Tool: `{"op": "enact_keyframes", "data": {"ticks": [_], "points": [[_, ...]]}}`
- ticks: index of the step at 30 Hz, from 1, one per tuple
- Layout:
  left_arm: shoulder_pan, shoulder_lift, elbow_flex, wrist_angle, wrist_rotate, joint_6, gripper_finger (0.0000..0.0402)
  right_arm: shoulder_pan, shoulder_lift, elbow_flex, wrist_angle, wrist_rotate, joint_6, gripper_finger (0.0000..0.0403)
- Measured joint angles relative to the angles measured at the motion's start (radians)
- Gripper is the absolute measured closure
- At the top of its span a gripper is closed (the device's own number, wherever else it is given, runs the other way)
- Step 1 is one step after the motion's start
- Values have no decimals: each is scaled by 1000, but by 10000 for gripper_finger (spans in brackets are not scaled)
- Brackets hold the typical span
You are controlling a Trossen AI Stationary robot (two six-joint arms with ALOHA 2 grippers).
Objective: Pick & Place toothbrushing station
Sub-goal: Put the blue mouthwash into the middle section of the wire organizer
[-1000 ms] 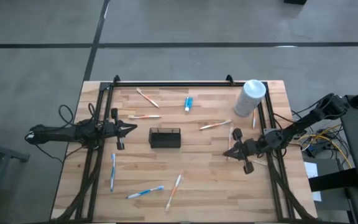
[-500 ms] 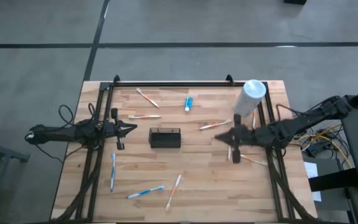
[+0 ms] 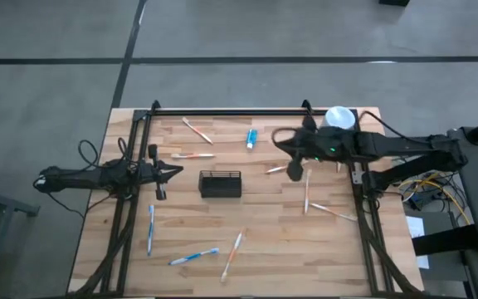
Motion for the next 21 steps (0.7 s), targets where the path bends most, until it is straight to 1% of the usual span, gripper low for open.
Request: {"op": "enact_keyframes", "data": {"ticks": [4,9,13,18,21], "points": [[0,0,0,0,0,0,376,-61,114,85,3,0,58,394],[0,0,0,0,0,0,376,-113,261,203,-2,-1,221,394],[0,0,0,0,0,0,376,-140,363,300,0,0,264,394],[0,0,0,0,0,0,376,-159,468,398,-56,0,338,394],[0,0,0,0,0,0,376,-170,512,433,-107,0,415,394]]}}
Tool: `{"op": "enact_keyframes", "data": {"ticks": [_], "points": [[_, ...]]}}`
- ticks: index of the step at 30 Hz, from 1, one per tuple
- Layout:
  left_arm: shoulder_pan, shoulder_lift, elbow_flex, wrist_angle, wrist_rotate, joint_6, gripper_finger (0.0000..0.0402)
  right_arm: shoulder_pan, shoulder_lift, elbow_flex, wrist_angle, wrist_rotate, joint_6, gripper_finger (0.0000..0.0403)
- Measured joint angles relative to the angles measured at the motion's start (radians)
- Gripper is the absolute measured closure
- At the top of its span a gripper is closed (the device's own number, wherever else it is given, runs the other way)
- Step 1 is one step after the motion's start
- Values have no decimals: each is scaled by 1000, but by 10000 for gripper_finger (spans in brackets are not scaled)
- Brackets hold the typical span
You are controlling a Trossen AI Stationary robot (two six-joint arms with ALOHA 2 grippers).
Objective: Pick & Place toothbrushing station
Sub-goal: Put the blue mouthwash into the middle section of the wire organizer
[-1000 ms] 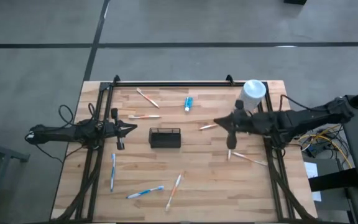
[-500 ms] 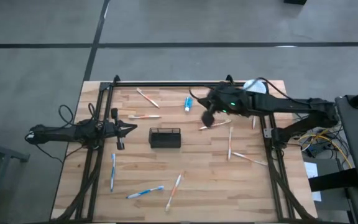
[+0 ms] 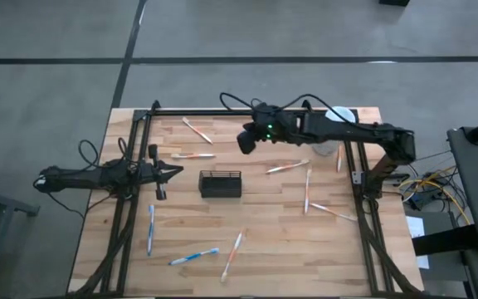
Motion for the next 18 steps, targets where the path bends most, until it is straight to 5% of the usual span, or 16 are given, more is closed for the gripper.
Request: {"op": "enact_keyframes", "data": {"ticks": [8,18], "points": [[0,0,0,0,0,0,376,-9,-15,-46,44,8,48,394],[0,0,0,0,0,0,376,-36,-112,-329,382,-21,99,394]]}}
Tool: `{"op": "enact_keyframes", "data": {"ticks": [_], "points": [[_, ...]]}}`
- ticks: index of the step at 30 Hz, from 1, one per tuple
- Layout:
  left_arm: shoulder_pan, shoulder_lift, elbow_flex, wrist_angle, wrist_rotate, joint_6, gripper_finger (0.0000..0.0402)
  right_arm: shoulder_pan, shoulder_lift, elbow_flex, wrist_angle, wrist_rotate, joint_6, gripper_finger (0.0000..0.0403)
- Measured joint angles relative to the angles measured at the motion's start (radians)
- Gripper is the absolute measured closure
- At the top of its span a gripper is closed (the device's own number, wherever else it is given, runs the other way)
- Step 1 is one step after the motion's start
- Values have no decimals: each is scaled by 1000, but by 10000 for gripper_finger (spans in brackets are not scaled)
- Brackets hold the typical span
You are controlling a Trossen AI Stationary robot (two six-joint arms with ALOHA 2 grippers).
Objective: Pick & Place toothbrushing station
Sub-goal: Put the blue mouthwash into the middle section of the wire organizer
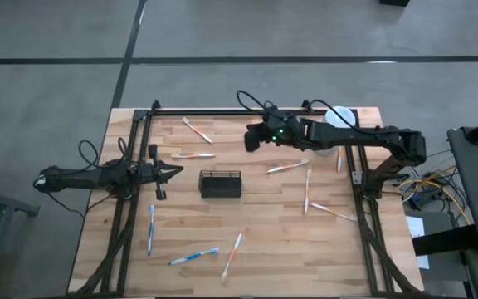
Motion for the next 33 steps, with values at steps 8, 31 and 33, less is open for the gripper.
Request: {"op": "enact_keyframes", "data": {"ticks": [8,31,33], "points": [[0,0,0,0,0,0,376,-41,8,-91,41,-79,187,394],[0,0,0,0,0,0,376,-55,98,-124,94,-50,314,394],[0,0,0,0,0,0,376,-60,118,-118,93,-50,341,394]]}}
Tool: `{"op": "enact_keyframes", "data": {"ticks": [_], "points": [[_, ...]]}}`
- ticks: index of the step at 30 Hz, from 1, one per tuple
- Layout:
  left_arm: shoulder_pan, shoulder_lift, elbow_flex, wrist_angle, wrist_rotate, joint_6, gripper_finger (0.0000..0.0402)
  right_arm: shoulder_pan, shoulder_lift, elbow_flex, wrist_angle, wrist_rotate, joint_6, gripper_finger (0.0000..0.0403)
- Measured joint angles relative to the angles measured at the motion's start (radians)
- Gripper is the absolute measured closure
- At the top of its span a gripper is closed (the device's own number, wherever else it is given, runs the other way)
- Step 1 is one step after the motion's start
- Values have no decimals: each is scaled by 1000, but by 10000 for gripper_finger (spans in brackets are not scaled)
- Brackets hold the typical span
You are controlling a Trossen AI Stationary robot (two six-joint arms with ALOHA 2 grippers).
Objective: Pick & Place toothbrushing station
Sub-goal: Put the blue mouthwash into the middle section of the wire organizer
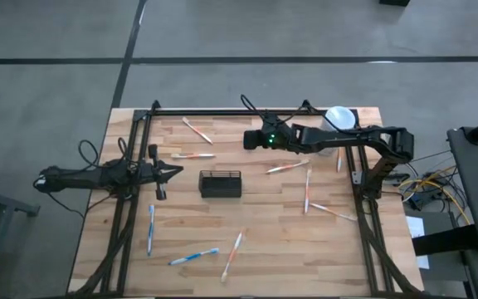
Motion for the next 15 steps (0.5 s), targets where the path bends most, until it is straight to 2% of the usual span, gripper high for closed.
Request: {"op": "enact_keyframes", "data": {"ticks": [10,15], "points": [[0,0,0,0,0,0,376,-12,92,25,-11,-10,55,393],[0,1,0,0,0,0,376,-31,143,48,-53,-25,99,376]]}}
